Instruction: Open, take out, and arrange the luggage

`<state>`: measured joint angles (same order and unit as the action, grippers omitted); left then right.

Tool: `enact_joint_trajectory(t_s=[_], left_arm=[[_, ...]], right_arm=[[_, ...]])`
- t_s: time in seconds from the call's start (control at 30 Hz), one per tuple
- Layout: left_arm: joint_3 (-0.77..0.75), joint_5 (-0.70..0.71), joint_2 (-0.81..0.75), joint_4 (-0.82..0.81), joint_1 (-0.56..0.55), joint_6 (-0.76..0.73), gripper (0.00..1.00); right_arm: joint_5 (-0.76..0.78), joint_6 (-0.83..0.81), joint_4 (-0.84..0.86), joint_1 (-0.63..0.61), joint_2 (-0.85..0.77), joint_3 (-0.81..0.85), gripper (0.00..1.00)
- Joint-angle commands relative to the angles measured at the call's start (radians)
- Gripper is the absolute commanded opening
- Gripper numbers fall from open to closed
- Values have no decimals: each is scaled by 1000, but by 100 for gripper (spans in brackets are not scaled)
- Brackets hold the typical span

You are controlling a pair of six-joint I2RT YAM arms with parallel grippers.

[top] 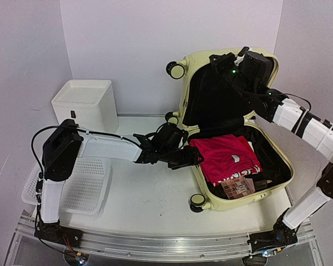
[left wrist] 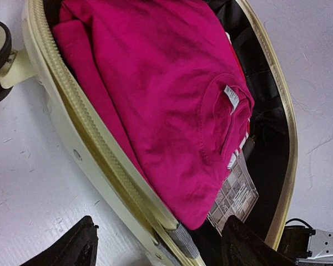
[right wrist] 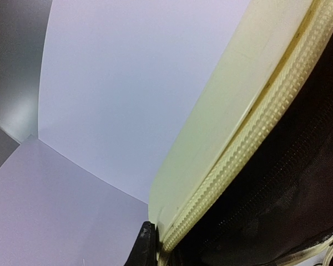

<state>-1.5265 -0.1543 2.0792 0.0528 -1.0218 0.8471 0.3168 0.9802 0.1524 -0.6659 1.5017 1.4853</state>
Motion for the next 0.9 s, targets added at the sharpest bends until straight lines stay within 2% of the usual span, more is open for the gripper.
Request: enact_joint_trajectory(t_s=[0.0, 0.27, 0.47, 0.57, 0.7, 0.87], left_arm=[[-80, 10, 71, -25, -4, 51, 71], [-207, 48, 178, -28, 47, 26, 32], [-322, 108, 269, -31, 103, -7, 14], [-400, 138, 325, -32, 128, -7, 8], [-458, 253, 374, -33, 146, 22, 0], [-491, 391, 412, -36, 155, 58, 0]], right_arm=[[-127, -172, -33, 47, 47, 63, 0], [-179, -284, -28, 97, 96, 113, 0], [-207, -326, -19, 163, 183, 190, 0], [-261, -360, -19, 192, 260, 272, 0], [-332, -355, -17, 245, 359, 364, 0], [-455, -308, -18, 308, 513, 527, 0]])
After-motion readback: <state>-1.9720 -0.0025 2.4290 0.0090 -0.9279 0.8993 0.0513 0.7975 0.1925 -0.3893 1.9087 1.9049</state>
